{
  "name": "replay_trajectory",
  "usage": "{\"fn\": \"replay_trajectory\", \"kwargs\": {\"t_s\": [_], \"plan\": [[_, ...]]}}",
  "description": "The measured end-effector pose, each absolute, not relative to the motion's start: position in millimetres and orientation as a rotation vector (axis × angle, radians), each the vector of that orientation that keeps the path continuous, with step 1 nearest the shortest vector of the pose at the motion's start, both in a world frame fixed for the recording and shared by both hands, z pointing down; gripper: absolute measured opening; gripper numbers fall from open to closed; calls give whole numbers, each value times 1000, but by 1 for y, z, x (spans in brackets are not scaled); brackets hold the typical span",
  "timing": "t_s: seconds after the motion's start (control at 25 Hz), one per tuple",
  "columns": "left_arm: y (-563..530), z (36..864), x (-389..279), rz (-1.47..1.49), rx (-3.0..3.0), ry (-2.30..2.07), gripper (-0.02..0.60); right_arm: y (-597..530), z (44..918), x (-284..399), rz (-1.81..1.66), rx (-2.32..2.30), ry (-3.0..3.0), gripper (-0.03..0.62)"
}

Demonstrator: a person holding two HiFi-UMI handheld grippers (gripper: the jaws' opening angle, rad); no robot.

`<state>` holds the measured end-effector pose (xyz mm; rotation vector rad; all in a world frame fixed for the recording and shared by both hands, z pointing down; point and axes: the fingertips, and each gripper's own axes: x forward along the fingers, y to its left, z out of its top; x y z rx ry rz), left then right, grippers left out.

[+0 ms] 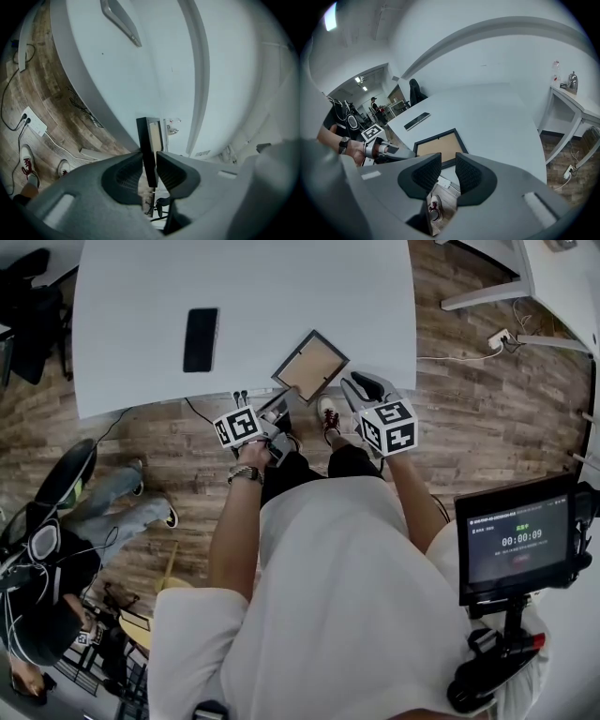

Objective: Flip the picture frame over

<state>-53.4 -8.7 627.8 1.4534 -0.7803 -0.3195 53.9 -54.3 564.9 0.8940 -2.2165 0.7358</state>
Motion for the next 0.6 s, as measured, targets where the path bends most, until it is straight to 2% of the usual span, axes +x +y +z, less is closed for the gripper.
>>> {"fn": "replay_trajectory", "kwargs": {"t_s": [0.6], "plan": [[0,629,-75,-322,1444,-858,109,-47,568,58,737,868,-2212,97]]}}
